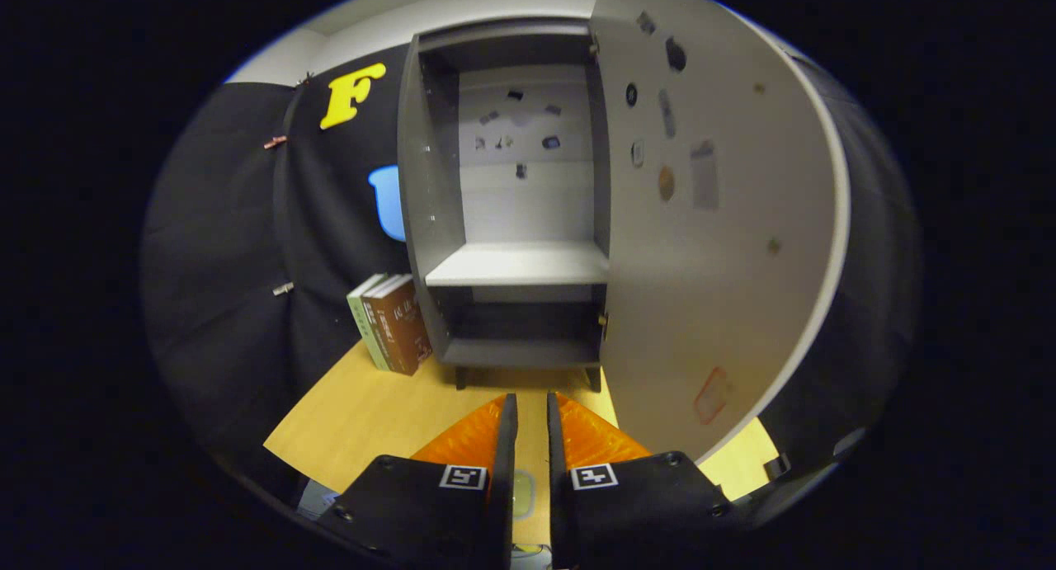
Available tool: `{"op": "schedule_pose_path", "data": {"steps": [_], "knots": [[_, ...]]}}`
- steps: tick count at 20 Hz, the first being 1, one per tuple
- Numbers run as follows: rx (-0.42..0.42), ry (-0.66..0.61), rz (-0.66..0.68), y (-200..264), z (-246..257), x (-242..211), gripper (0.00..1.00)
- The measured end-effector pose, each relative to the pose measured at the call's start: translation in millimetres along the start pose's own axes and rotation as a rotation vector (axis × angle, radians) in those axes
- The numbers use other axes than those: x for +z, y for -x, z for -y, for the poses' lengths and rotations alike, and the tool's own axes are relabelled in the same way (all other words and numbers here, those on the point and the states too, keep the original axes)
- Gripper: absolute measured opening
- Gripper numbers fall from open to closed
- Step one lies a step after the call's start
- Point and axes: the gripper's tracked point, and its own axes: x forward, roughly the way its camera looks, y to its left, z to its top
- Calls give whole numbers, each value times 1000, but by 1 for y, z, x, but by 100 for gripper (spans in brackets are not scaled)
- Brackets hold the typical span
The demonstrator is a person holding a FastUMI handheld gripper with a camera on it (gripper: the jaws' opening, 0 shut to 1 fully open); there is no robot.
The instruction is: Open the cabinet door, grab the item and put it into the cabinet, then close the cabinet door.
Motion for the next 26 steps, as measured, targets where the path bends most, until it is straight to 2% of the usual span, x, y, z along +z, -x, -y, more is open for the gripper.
{"op": "schedule_pose_path", "data": {"steps": [1, 4, 9, 14, 18, 26], "knots": [[1, 0, -47, -15, -9, -19, 23], [6, -25, -133, -38, -21, -57, 61], [-17, -30, -402, -78, -26, -157, 60], [-7, -9, -569, -93, -27, -241, 59], [-36, -31, -625, -102, -20, -265, 59], [-43, 40, -709, -120, -20, -292, 59]]}}
